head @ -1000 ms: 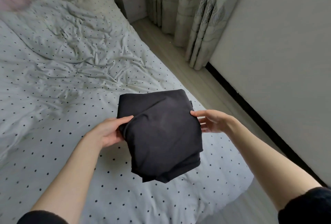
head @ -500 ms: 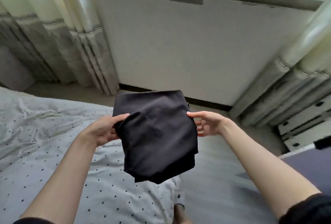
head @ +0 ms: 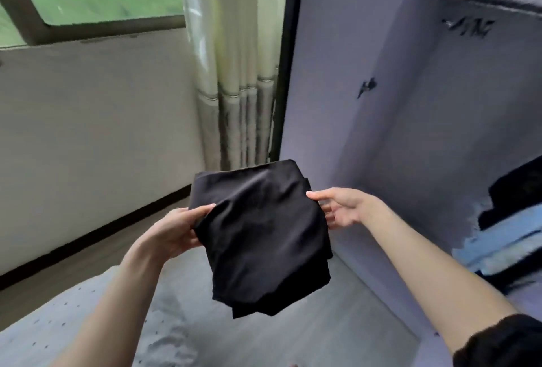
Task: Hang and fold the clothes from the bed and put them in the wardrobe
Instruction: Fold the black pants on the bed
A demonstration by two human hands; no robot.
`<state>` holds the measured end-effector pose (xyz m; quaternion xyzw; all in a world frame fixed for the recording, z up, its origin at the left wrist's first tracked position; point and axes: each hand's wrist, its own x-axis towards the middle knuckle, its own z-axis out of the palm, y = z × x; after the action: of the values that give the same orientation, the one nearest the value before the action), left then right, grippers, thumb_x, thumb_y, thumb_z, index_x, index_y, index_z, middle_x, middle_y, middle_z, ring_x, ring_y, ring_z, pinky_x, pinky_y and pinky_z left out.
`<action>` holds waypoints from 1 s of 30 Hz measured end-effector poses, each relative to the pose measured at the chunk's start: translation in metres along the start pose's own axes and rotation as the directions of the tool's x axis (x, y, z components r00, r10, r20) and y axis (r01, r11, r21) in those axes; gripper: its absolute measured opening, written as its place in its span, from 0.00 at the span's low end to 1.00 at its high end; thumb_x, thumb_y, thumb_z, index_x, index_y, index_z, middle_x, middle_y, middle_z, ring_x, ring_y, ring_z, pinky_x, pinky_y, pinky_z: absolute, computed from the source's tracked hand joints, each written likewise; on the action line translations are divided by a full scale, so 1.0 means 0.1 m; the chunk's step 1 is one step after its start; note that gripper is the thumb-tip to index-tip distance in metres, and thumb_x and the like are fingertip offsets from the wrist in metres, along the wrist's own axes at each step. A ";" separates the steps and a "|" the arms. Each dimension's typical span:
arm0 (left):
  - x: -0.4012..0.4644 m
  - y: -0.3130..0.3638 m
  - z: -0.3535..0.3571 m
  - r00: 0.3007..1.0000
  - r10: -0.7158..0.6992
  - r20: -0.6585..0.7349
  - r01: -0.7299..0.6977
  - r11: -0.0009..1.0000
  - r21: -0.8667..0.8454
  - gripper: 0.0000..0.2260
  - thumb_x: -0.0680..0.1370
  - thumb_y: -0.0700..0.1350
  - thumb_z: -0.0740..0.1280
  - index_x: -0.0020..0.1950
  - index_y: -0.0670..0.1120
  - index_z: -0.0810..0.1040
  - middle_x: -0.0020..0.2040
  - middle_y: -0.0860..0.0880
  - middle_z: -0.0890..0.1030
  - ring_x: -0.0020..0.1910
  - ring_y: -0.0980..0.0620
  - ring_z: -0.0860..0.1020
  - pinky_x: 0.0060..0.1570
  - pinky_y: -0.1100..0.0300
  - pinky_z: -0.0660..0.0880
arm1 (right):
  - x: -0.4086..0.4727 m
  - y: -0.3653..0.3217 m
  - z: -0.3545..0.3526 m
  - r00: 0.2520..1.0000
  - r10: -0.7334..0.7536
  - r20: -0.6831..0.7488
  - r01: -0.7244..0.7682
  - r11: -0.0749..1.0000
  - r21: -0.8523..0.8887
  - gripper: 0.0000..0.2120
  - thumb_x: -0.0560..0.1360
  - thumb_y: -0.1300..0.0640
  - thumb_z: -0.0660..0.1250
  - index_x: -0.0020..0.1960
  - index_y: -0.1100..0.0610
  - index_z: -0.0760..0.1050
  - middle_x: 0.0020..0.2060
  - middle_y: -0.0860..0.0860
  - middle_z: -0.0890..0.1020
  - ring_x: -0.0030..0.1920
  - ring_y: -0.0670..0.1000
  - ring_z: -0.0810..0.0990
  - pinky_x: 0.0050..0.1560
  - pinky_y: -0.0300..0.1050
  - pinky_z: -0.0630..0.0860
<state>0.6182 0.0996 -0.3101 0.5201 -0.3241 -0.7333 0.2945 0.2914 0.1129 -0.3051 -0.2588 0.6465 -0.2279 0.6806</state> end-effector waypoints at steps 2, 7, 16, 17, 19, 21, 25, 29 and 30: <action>0.17 0.11 0.46 0.997 -0.004 0.071 0.000 0.998 0.066 0.21 0.63 0.47 0.76 0.51 0.40 0.78 0.45 0.44 0.71 0.42 0.50 0.73 0.37 0.58 0.77 | -0.22 0.05 -0.40 0.997 -0.035 -0.072 0.040 0.997 0.061 0.11 0.73 0.50 0.69 0.49 0.57 0.76 0.43 0.54 0.78 0.41 0.54 0.76 0.48 0.46 0.73; 0.48 0.50 1.43 0.987 0.029 0.156 -0.057 0.982 0.181 0.10 0.71 0.44 0.73 0.46 0.40 0.77 0.38 0.45 0.75 0.34 0.51 0.76 0.32 0.58 0.78 | -0.76 -0.11 -1.17 0.975 -0.108 -0.195 0.130 0.986 0.105 0.10 0.70 0.49 0.70 0.43 0.55 0.74 0.36 0.52 0.75 0.36 0.53 0.73 0.47 0.46 0.70; 0.60 1.71 2.96 0.952 0.236 0.194 -0.285 0.915 0.287 0.08 0.75 0.44 0.70 0.45 0.40 0.76 0.35 0.46 0.80 0.31 0.53 0.79 0.25 0.63 0.76 | -1.48 -0.71 -2.18 0.878 -0.284 -0.385 0.376 0.907 0.190 0.11 0.71 0.49 0.70 0.45 0.55 0.73 0.36 0.51 0.72 0.37 0.52 0.74 0.42 0.46 0.75; 0.59 1.93 3.21 0.940 0.250 0.232 -0.311 0.905 0.288 0.08 0.75 0.44 0.70 0.46 0.40 0.76 0.39 0.45 0.80 0.35 0.51 0.79 0.27 0.62 0.78 | -1.62 -0.85 -2.35 0.854 -0.321 -0.409 0.422 0.887 0.186 0.11 0.71 0.49 0.70 0.44 0.55 0.72 0.36 0.51 0.72 0.37 0.52 0.74 0.41 0.46 0.75; 0.55 2.23 3.52 0.920 0.279 0.273 -0.354 0.892 0.282 0.08 0.75 0.43 0.70 0.48 0.39 0.76 0.43 0.44 0.80 0.39 0.50 0.79 0.30 0.61 0.80 | -1.86 -1.07 -2.54 0.820 -0.358 -0.447 0.476 0.860 0.185 0.11 0.71 0.49 0.70 0.40 0.55 0.71 0.33 0.51 0.73 0.33 0.51 0.74 0.38 0.45 0.75; 0.51 2.55 3.84 0.891 0.313 0.329 -0.403 0.879 0.254 0.07 0.75 0.43 0.70 0.47 0.40 0.75 0.44 0.44 0.80 0.39 0.50 0.79 0.29 0.61 0.79 | -2.13 -1.29 -2.74 0.780 -0.395 -0.486 0.526 0.835 0.165 0.13 0.71 0.49 0.70 0.37 0.53 0.69 0.30 0.51 0.72 0.30 0.51 0.73 0.35 0.43 0.76; 0.38 3.17 4.48 0.818 0.358 0.451 -0.478 0.859 0.185 0.09 0.76 0.44 0.69 0.51 0.40 0.75 0.45 0.44 0.81 0.40 0.50 0.80 0.29 0.61 0.79 | -2.71 -1.70 -3.10 0.667 -0.461 -0.585 0.640 0.756 0.134 0.13 0.70 0.48 0.71 0.37 0.55 0.71 0.26 0.50 0.73 0.28 0.51 0.75 0.35 0.44 0.76; 0.25 3.63 5.09 0.752 0.321 0.576 -0.483 0.863 0.150 0.08 0.77 0.45 0.68 0.47 0.40 0.76 0.34 0.45 0.83 0.30 0.51 0.82 0.24 0.62 0.76 | -3.22 -2.00 -3.43 0.593 -0.466 -0.657 0.696 0.707 0.126 0.14 0.69 0.48 0.72 0.42 0.57 0.72 0.36 0.53 0.73 0.43 0.54 0.75 0.53 0.50 0.74; 0.22 3.74 5.24 0.731 0.317 0.605 -0.495 0.856 0.148 0.08 0.77 0.45 0.68 0.48 0.40 0.76 0.35 0.45 0.83 0.31 0.51 0.82 0.24 0.62 0.77 | -3.35 -2.07 -3.51 0.565 -0.475 -0.674 0.717 0.687 0.116 0.15 0.68 0.48 0.72 0.44 0.58 0.72 0.40 0.54 0.73 0.48 0.55 0.73 0.59 0.51 0.72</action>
<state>0.1478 -0.0596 0.1004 0.2355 -0.6099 -0.7110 0.2588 -0.0744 0.1508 0.0739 -0.2441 0.6382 -0.6374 0.3562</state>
